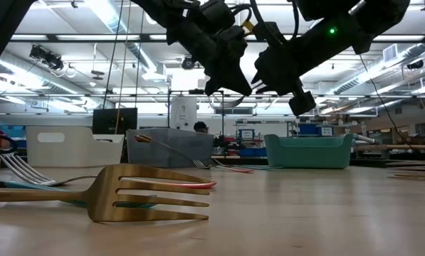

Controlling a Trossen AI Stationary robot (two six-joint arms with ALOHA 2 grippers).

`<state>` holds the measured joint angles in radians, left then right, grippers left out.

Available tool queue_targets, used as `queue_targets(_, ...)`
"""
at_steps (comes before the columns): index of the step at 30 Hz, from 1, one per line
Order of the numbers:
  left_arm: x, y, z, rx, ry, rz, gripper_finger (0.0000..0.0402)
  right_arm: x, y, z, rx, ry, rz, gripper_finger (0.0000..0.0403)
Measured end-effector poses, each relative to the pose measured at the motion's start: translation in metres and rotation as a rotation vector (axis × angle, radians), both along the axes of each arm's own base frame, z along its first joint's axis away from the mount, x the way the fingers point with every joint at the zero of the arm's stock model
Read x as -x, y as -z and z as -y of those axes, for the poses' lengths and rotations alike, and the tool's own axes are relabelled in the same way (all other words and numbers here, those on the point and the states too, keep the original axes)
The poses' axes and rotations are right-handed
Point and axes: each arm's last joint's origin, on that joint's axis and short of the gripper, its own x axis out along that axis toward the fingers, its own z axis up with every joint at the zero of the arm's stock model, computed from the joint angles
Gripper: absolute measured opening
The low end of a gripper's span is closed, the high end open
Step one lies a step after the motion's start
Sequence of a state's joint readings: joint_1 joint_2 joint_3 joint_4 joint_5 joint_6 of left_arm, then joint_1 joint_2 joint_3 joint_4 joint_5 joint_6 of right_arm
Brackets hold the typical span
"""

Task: Sort silverware by color (type)
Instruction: Put the center orange fork into the green bin

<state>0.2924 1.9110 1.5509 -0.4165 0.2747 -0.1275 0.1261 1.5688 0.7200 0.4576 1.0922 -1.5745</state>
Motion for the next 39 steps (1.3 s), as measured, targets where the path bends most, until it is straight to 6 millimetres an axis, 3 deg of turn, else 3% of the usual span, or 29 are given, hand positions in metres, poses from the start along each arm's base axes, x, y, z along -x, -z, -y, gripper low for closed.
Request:
queue_targets(14,0.0,0.0,0.0,-0.027,0.023,0.005,0.0026,0.0,0.001,0.0,0.007,-0.014,-0.024,0.0013)
queue_targets(25,0.001,-0.005,0.0,-0.148,0.11,0.024,0.0117,0.002,0.005,0.0,-0.002,-0.012,-0.051,0.0014)
queue_targets(29,0.006,-0.006,0.004,-0.225,0.122,-0.009,0.0125,0.004,0.007,0.001,-0.017,0.024,-0.043,0.0014)
queue_targets(39,0.02,0.018,0.025,-0.334,0.104,-0.145,0.0125,0.01,0.019,0.005,-0.142,0.068,-0.005,0.0014)
